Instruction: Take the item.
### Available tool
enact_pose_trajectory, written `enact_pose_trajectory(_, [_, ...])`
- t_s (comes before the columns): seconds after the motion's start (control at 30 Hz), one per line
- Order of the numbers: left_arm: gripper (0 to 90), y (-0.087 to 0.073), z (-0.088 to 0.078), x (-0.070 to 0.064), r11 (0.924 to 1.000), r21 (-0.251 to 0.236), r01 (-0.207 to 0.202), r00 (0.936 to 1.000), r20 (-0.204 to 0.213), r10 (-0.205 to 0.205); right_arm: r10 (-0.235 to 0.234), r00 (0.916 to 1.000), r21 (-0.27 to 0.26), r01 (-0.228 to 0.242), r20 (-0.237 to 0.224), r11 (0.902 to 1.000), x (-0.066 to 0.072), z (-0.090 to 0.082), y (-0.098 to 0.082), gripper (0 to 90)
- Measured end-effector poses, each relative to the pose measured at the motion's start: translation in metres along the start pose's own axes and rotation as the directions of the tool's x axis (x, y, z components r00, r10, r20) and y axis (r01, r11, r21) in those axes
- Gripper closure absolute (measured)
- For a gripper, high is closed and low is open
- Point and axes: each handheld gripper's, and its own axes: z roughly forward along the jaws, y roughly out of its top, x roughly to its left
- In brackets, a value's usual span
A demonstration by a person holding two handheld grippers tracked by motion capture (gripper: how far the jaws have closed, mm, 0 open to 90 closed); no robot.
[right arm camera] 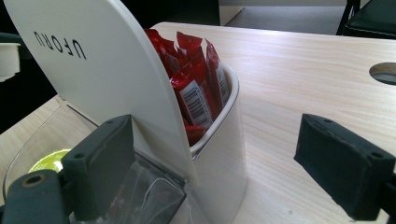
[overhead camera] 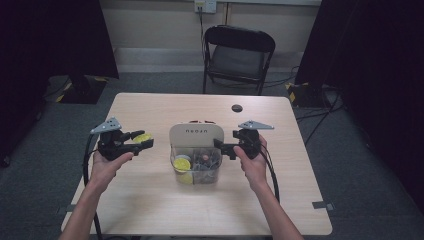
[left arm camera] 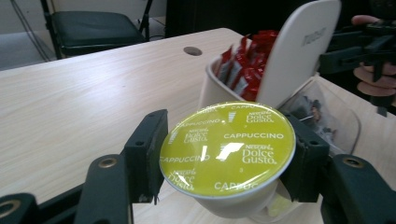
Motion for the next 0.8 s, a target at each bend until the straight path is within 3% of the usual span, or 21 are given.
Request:
enact_pose_trajectory(0.43, [40.7, -0.007, -0.001, 0.019, 0.9992, 0.035, 0.02, 0.9974, -0.07, -0.017, -0.005, 1.0, 0.001, 0.005, 0.003, 1.0, 0.0, 0.0, 0.0, 11.5])
enact_pose_trajectory(0.8, [40.7, -0.036, 0.011, 0.047, 0.9937, 0.077, 0.081, 0.9899, -0.122, -0.072, -0.003, 1.0, 0.005, 0.003, 0.0, 1.0, 0.0, 0.001, 0.0, 11.5])
